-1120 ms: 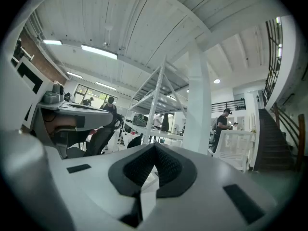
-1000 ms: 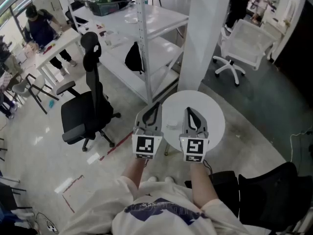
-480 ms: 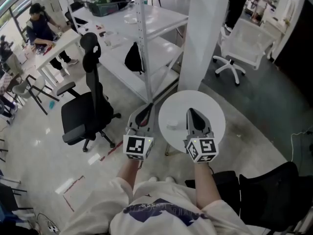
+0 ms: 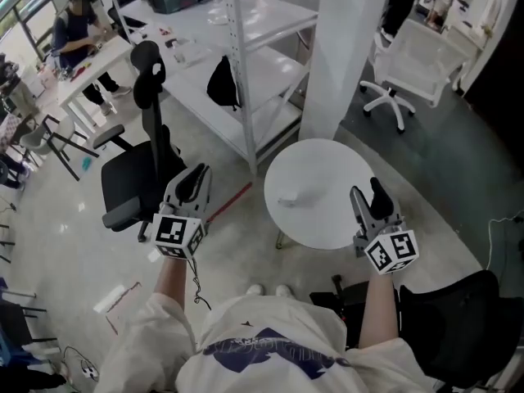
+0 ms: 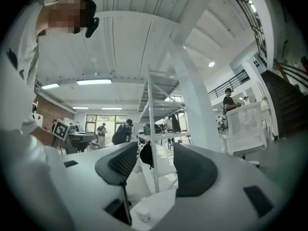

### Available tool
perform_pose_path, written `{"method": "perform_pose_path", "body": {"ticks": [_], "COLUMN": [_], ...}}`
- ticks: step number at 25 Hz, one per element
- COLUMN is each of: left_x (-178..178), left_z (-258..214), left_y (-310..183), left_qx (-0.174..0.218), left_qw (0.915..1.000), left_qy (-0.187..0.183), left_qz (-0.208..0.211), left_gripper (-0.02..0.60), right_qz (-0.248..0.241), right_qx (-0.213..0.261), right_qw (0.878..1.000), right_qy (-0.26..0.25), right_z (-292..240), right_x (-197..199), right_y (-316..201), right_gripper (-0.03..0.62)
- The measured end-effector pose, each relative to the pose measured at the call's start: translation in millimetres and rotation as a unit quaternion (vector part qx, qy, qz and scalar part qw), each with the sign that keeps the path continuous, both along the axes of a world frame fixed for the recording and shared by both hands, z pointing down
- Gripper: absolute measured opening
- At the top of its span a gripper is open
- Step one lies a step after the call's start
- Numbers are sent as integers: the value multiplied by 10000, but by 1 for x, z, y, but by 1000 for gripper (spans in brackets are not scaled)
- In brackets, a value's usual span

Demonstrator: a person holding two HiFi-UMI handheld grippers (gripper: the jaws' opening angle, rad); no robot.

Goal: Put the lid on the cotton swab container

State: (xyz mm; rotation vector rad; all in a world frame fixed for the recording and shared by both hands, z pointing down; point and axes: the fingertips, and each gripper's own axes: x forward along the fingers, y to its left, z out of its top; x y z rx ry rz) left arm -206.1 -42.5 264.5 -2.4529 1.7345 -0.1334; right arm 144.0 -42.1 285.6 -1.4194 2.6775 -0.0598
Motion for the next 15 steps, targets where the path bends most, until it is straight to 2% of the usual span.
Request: {"method": "perform_pose_path", "body": {"ticks": [5,9,12,15], "left_x": [4,32,52,73], "left_z": [13,33,42,49], "left_y": [5,4,3,3], "left_qx": [-165,-443,-402,-578], "left_qw": [9992,9949,9918,9874], "left_qy": [-332,-624,-842,-941], "left_qz": [167,653,873,1137], "left_gripper": [117,209,223,270], "right_qz": [-202,-469,-764,-1054], "right_qx": [-284,-529,-719,-979], "right_qw": [9981,9945,9886,9806], "right_qy": [512,775,1080,1333], "right_z": [25,47,66,89], "right_x": [20,24,20,15], "right_y": [2,-1,-5,-9], "right_gripper": [284,304,318,331]}}
